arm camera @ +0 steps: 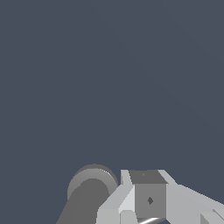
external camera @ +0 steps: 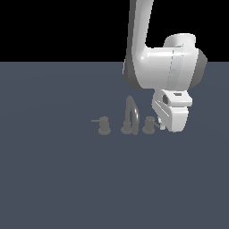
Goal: Turn on the faucet by rotating a designated handle.
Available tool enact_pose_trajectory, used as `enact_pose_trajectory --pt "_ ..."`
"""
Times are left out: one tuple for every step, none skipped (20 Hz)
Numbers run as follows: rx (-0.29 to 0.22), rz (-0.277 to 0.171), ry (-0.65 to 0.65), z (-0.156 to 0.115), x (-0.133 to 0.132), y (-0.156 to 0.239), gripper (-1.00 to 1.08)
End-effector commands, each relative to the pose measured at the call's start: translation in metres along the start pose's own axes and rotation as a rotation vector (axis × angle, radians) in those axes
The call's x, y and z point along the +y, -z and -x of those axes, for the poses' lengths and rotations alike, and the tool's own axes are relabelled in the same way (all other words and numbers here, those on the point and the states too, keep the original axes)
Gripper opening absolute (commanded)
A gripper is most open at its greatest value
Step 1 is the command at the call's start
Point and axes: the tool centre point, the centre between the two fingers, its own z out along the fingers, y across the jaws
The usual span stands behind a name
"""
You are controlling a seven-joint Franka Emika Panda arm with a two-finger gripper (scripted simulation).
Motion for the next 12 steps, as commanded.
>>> enact_pose_trajectory --pt "-0.01 0.008 0.021 0.023 0.006 0.001 -1.0" --pt "-0.011 0.01 0.021 0.026 0.008 0.001 -1.0" --pt "-0.011 0.01 0.021 0.026 0.008 0.001 -1.0" --pt "-0.002 0.004 -0.004 0.007 0.007 0.0 -1.0" --pt "-0.003 0.004 0.0 0.014 0.006 0.0 -1.0" --pt "-0.004 0.005 0.003 0.021 0.005 0.0 -1.0" --pt "-0.005 0.006 0.006 0.028 0.004 0.001 -1.0" --pt "-0.006 0.007 0.009 0.036 0.003 0.001 -1.0" --pt "-0.008 0.008 0.012 0.043 0.002 0.001 -1.0" --pt "-0.009 0.009 0.015 0.05 0.001 0.001 -1.0" --pt "-0.01 0.01 0.018 0.058 0.0 0.001 -1.0" --pt "-0.011 0.011 0.022 0.065 -0.001 0.001 -1.0"
